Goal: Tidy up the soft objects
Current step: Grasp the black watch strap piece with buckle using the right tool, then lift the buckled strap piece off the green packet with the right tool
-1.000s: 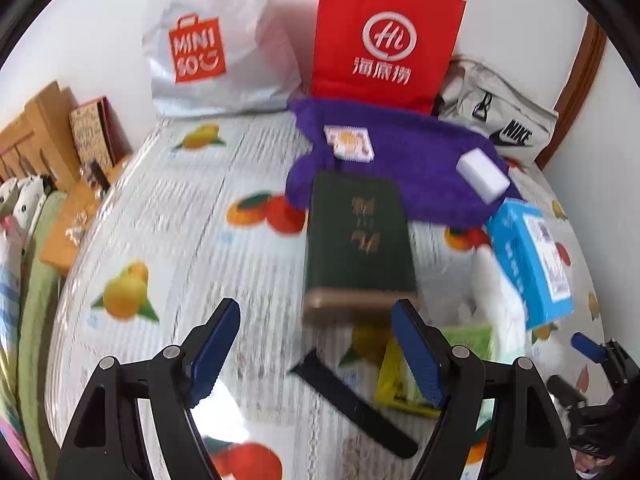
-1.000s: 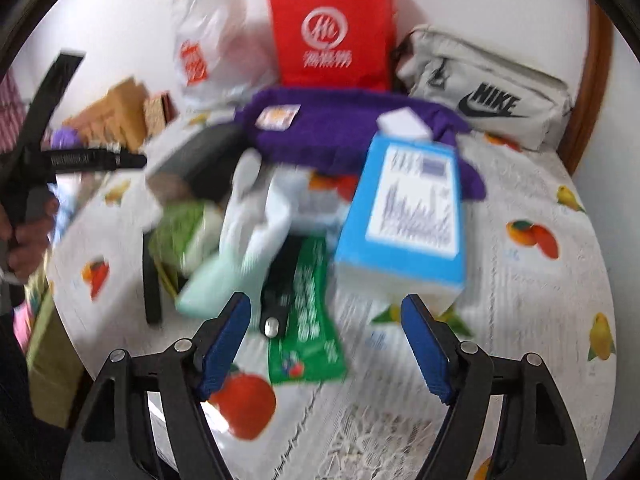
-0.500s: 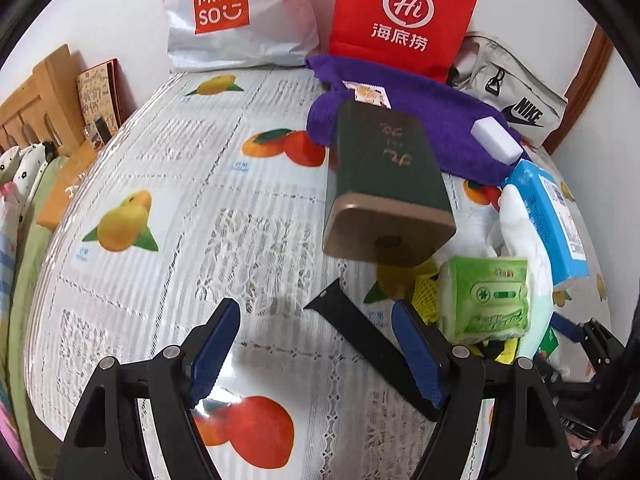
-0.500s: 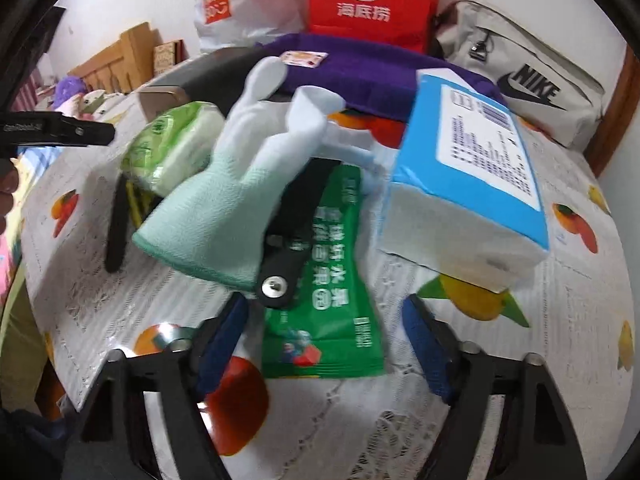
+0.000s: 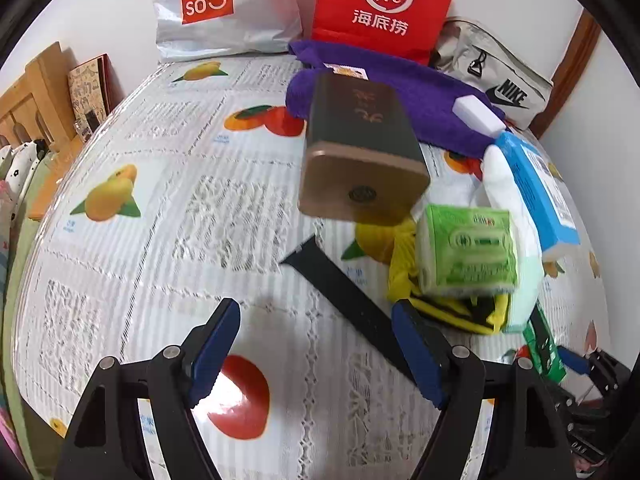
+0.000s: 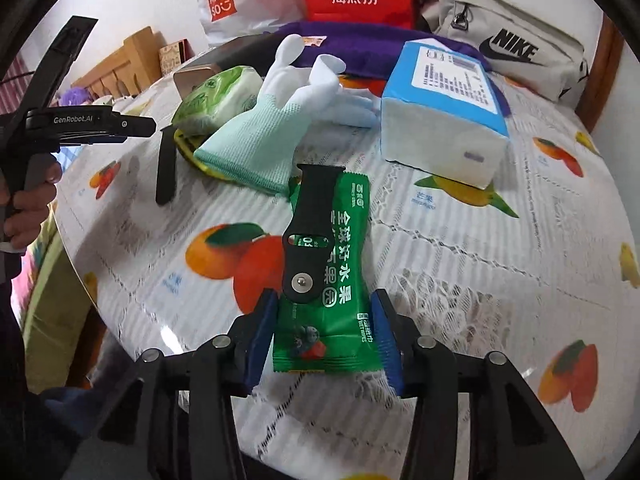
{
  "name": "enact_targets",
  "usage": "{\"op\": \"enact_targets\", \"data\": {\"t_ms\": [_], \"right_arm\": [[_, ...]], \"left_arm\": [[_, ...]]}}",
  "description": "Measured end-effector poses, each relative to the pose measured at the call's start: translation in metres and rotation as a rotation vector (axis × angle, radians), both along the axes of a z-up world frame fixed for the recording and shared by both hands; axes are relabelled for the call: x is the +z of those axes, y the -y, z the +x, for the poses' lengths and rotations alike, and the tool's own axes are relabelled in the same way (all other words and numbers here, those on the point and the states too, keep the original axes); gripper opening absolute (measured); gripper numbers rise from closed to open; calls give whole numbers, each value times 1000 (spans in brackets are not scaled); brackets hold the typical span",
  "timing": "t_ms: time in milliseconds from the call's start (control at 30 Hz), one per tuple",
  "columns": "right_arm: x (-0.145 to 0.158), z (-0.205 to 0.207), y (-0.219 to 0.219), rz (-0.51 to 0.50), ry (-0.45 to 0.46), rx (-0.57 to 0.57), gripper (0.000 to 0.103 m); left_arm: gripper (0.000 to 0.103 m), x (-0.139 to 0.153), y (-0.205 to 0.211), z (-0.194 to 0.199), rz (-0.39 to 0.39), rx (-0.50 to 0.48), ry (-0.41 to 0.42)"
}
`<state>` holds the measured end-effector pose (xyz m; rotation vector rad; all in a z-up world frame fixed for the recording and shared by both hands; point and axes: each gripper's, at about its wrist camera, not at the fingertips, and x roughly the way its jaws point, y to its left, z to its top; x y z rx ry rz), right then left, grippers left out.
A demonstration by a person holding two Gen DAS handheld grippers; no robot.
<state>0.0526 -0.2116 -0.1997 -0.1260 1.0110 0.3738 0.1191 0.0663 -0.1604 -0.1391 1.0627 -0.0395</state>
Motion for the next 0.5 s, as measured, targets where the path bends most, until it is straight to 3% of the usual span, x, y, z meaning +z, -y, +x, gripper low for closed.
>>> {"op": "enact_targets", "data": {"t_ms": [233,300,367,500], "right_arm": [[10,14,-4,60,60,-34,50],[10,22,-8,41,55,-30,53],[7,27,-12,24,36,-19,64],[5,27,-8,22,24,-24,65]], "left_arm": [[77,-2,-1,-6,6,1,-3],[77,-2,-3,-6,8,3,-5],[77,-3,-5,-5,4,6,-9],[77,-6,-9,-3,-13,14,-11]]}}
